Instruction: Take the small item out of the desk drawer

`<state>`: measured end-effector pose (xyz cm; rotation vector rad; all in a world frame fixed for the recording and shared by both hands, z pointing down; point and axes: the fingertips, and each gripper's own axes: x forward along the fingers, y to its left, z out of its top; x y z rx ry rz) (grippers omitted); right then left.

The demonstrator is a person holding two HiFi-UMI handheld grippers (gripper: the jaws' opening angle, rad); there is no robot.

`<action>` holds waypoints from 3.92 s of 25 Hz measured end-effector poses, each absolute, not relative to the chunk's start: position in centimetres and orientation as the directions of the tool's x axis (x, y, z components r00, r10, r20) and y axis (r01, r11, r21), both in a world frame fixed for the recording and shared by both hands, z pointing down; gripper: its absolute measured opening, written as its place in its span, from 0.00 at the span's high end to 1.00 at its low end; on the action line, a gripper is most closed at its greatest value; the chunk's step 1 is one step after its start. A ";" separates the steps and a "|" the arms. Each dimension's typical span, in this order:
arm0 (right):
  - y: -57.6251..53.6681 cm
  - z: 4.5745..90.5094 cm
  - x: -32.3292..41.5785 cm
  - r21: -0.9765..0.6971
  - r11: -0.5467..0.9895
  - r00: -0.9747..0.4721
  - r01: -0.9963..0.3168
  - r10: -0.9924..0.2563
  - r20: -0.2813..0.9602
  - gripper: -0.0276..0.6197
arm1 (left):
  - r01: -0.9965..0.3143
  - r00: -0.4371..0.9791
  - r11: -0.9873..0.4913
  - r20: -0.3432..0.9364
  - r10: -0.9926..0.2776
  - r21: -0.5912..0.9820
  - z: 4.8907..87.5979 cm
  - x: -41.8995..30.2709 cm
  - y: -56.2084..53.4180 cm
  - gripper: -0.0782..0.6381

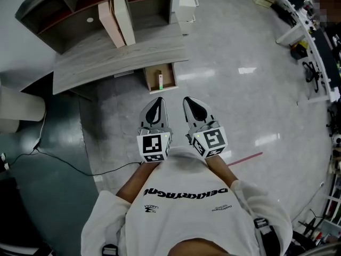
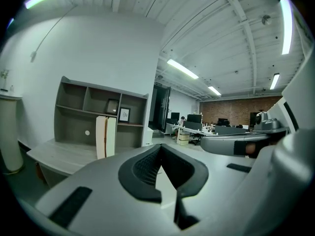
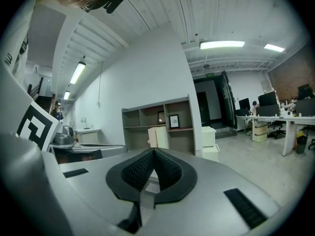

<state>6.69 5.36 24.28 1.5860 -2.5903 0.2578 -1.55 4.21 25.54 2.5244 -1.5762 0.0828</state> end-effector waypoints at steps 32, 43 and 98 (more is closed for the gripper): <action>-9.8 39.4 7.3 -0.255 0.497 -0.556 -0.830 -0.697 0.453 0.91 | -0.969 0.247 -0.218 0.403 -0.881 0.116 38.4 -0.8 -7.4 0.87; -12.3 49.0 6.7 -0.292 0.428 -0.516 -0.855 -0.647 0.562 0.91 | -0.972 0.226 -0.169 0.471 -0.853 0.161 46.2 -1.5 -9.1 0.87; -18.7 73.6 2.0 -0.319 0.256 -0.406 -0.913 -0.480 0.777 0.67 | -0.984 0.122 -0.010 0.622 -0.773 0.181 63.3 -5.7 -9.5 0.87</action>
